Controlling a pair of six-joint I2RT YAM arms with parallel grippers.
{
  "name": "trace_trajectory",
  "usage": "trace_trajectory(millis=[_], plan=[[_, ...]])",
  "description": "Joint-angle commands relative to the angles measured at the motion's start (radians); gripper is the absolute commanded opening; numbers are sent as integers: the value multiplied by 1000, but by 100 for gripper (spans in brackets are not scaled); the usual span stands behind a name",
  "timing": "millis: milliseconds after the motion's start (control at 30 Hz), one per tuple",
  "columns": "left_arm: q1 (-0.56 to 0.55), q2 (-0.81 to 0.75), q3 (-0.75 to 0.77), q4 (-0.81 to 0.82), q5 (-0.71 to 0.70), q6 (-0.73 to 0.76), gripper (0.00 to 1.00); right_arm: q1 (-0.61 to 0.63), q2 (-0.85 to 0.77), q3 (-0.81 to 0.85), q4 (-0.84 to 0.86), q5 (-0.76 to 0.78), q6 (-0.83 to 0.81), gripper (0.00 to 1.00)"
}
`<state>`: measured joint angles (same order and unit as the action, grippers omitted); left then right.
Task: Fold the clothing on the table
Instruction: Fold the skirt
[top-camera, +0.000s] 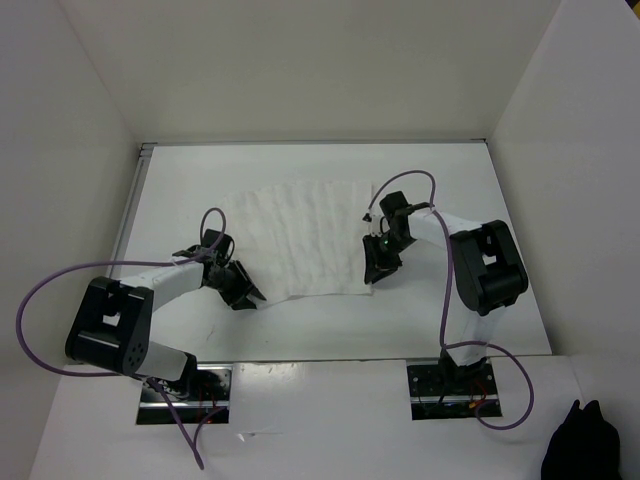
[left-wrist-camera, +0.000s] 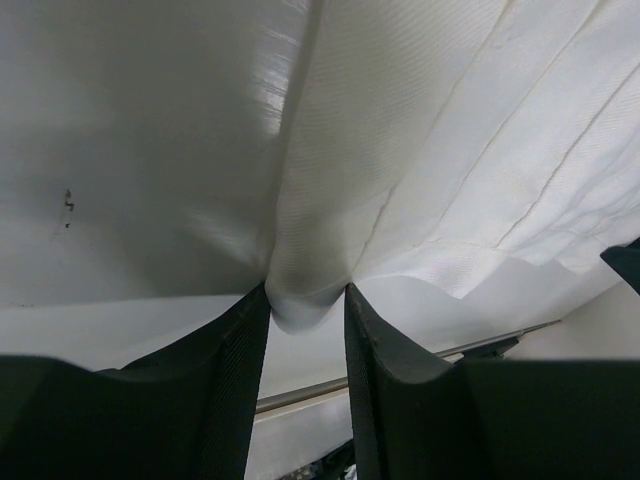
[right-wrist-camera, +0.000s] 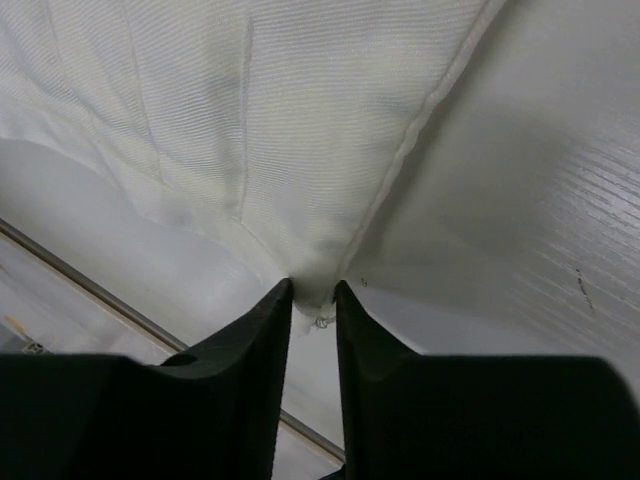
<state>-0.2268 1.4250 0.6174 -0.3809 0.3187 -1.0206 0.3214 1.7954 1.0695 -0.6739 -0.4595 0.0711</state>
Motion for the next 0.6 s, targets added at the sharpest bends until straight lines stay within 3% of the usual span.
trace_trajectory(millis=[0,233,567], plan=[[3,17,-10,5,-86,14,43,7,-19,-6,-12,1,-1,25],[3,-66,-44,-59,-76,14,46,7,-51,-6,-12,19,-1,0],[3,-91,-85,-66,-86,14,52,7,-60,-6,-12,19,-1,0]])
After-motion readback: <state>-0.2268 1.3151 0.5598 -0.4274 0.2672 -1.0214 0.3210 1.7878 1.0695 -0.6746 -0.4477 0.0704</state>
